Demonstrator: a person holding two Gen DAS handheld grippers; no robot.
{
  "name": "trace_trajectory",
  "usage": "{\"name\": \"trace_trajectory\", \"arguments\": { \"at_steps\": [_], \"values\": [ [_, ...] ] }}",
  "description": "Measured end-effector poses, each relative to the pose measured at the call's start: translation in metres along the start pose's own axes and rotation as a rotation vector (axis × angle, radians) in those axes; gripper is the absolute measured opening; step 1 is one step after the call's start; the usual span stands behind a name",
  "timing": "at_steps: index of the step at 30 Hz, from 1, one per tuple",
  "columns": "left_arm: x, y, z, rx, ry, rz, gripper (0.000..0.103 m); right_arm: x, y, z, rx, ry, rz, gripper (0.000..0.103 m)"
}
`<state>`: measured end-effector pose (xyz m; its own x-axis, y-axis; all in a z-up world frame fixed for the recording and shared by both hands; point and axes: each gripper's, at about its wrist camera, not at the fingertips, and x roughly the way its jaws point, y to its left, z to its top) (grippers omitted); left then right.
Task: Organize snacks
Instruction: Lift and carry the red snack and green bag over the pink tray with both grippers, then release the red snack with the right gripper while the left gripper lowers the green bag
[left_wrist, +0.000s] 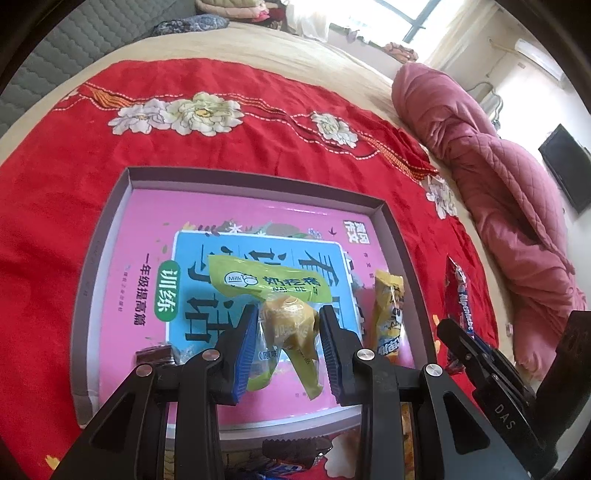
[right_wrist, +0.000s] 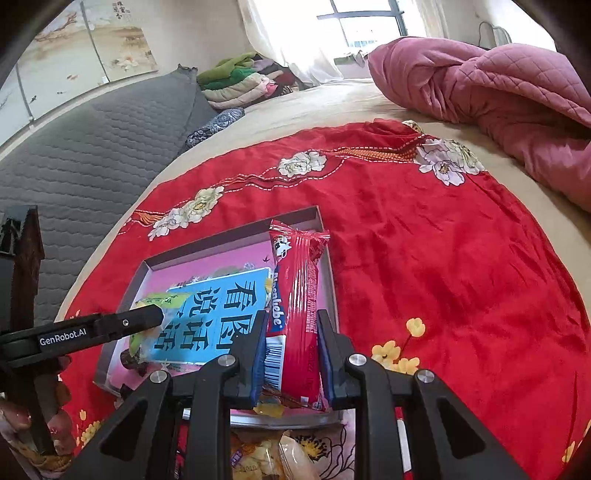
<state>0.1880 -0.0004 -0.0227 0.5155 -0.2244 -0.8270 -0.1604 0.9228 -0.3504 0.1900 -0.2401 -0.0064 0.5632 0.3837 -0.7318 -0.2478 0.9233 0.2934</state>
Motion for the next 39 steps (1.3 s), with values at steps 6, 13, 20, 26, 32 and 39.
{"name": "trace_trajectory", "arguments": {
  "at_steps": [6,13,20,26,32,39],
  "values": [
    [0.008,0.002,-0.005,-0.003,0.021,0.002,0.035,0.010,0.000,-0.005,0.009,0.039,-0.003,0.025],
    [0.015,0.008,-0.008,-0.021,0.037,0.011,0.035,0.024,-0.002,-0.011,0.015,0.090,-0.027,0.025],
    [0.020,0.009,-0.010,-0.021,0.048,0.009,0.035,0.040,0.009,-0.020,-0.010,0.150,0.005,0.025],
    [0.025,0.009,-0.012,-0.016,0.060,0.012,0.035,0.044,0.015,-0.023,-0.023,0.163,0.021,0.025],
    [0.029,0.010,-0.013,-0.018,0.068,0.019,0.035,0.045,0.019,-0.024,-0.045,0.165,0.017,0.026],
    [0.030,0.010,-0.014,-0.019,0.077,0.014,0.036,0.045,0.017,-0.023,-0.027,0.165,0.027,0.026]
  ]
}}
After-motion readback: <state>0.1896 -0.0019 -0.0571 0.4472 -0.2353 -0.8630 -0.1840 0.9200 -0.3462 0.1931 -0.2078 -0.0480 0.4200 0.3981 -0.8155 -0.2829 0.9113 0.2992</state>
